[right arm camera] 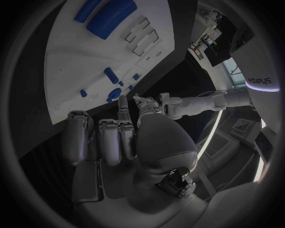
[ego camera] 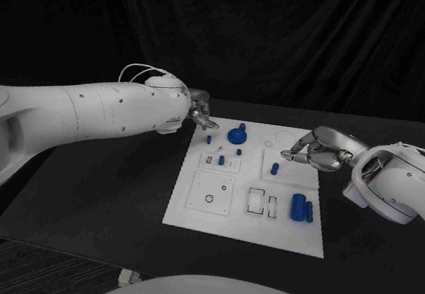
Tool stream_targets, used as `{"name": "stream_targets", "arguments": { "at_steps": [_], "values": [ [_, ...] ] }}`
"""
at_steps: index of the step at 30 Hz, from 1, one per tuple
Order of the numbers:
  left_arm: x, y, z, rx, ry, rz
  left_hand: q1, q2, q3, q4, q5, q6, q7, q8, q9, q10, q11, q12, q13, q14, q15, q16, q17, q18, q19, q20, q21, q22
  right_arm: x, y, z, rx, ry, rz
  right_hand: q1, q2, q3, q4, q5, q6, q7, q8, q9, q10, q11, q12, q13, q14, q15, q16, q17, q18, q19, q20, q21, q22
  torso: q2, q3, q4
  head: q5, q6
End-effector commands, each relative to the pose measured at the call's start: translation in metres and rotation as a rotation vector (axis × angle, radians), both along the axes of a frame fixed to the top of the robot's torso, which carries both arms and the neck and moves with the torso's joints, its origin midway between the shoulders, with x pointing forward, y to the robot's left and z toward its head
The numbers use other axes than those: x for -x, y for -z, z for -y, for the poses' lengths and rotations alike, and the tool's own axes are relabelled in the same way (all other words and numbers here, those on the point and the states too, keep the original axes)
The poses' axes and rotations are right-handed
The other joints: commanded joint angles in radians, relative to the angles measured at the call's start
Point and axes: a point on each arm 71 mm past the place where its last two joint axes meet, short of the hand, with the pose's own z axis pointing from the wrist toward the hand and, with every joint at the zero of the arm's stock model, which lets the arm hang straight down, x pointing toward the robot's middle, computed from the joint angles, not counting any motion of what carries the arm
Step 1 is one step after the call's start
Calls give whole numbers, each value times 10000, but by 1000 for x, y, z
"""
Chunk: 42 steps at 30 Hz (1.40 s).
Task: Assemble the parts on the task board
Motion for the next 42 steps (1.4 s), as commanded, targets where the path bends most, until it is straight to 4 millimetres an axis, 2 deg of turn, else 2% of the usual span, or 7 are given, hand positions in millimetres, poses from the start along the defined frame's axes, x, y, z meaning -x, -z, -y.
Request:
{"name": "stream_targets", "arguments": {
  "at_steps": [1, 37, 42],
  "values": [
    [0, 1, 2, 67, 42, -122, 1, -58, -6, -13, -49, 13, 39, -36, -4, 1002, 70, 3, 2606, 1057, 71, 26, 2635, -22, 197, 42, -40, 2163, 1, 1, 0, 33, -57, -112, 25, 45, -81, 6, 36, 53, -12, 38, 2, 490, -61, -57, 1040, 832, -71, 29, 1667, 78, 132, 23, 18, 2006, 1, 1, 7, -15, 1],
    [-1, 15, 4, -171, -60, -545, 174, 0, 59, -84, -9, 119, 4, -9, 140, 1004, 55, 7, 2609, 1057, 74, 26, 2635, -15, 181, 58, -61, 2157, 3, 2, 1, 89, -30, -203, 13, 54, -99, 0, 34, 48, -13, 30, -2, 477, -63, -71, 1011, 828, -72, 20, 1649, 86, 118, 21, -15, 1996, 1, 2, 3, -28, 1],
    [-1, 16, 5, -163, 14, -594, 271, 8, 95, -117, 114, 96, -1, -28, 207, 1000, 50, 1, 2604, 1057, 68, 26, 2635, -11, 171, 58, -76, 2152, 3, 2, 1, 98, -32, -216, 13, 54, -99, 0, 34, 48, -13, 30, -2, 477, -63, -71, 1011, 828, -72, 20, 1649, 86, 118, 21, -15, 1996, -3, 3, 4, -18, 1]
  ]
}}
